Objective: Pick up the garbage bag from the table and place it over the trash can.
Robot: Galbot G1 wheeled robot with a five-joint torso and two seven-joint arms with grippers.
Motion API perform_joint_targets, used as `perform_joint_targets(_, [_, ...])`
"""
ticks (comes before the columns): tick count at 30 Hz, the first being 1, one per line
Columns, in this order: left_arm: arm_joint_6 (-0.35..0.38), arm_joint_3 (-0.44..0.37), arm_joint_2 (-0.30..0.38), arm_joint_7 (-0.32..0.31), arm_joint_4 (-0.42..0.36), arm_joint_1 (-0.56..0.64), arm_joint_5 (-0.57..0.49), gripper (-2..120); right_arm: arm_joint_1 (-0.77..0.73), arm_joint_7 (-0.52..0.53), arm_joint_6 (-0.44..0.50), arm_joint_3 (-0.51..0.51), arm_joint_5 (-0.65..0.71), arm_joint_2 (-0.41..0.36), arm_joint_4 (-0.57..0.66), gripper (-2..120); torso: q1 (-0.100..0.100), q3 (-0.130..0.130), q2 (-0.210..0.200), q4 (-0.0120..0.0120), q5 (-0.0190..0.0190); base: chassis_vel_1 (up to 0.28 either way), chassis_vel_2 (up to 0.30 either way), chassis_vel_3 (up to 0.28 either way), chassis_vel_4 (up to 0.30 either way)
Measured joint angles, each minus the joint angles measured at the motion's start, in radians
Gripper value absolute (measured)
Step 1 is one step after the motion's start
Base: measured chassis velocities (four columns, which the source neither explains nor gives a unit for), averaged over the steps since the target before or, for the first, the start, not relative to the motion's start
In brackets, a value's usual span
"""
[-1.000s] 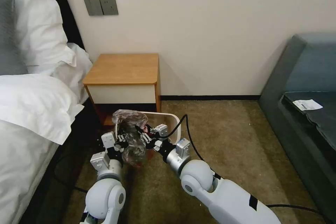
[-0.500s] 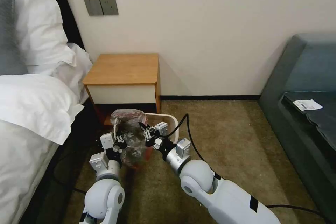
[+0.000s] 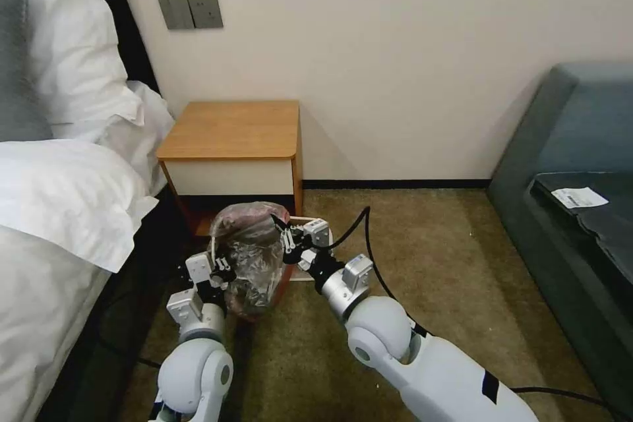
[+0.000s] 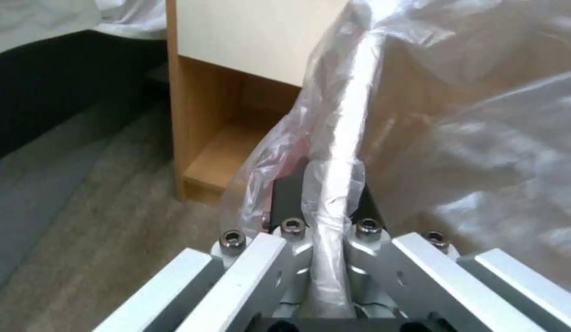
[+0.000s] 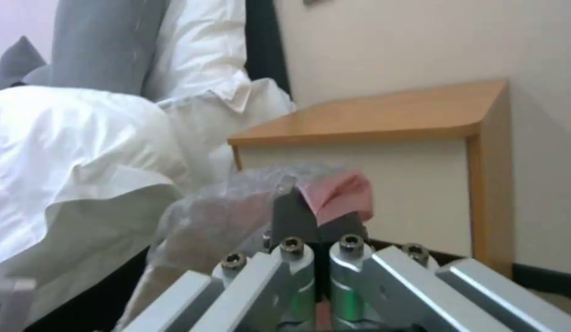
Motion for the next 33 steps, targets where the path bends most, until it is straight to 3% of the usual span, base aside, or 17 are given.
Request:
perform_joint_targets(20, [-0.004, -0.036, 0.01, 0.004, -0.035, 0.01, -0.02, 1, -0.062, -0.015, 0.024, 0.112, 0.003, -0.101, 0.06, 0, 0.0, 0.0, 0.0, 0.0, 0.0, 0.0, 0.0, 0.0, 0.0])
perform_joint_targets(29, [0.064, -0.077, 0.043, 0.008, -0.184, 0.063, -0.124, 1, -0.09, -0.032, 0.047, 0.162, 0.002, -0.168, 0.061, 0, 0.0, 0.0, 0.0, 0.0001, 0.0001, 0.0, 0.0, 0.0, 0.0])
perform_joint_targets(33, [0.078, -0.119, 0.048, 0.008, -0.214, 0.049, -0.169, 1, -0.112, -0.042, 0.055, 0.171, -0.003, -0.187, 0.067, 0, 0.0, 0.0, 0.0, 0.0, 0.0, 0.0, 0.0, 0.0, 0.0])
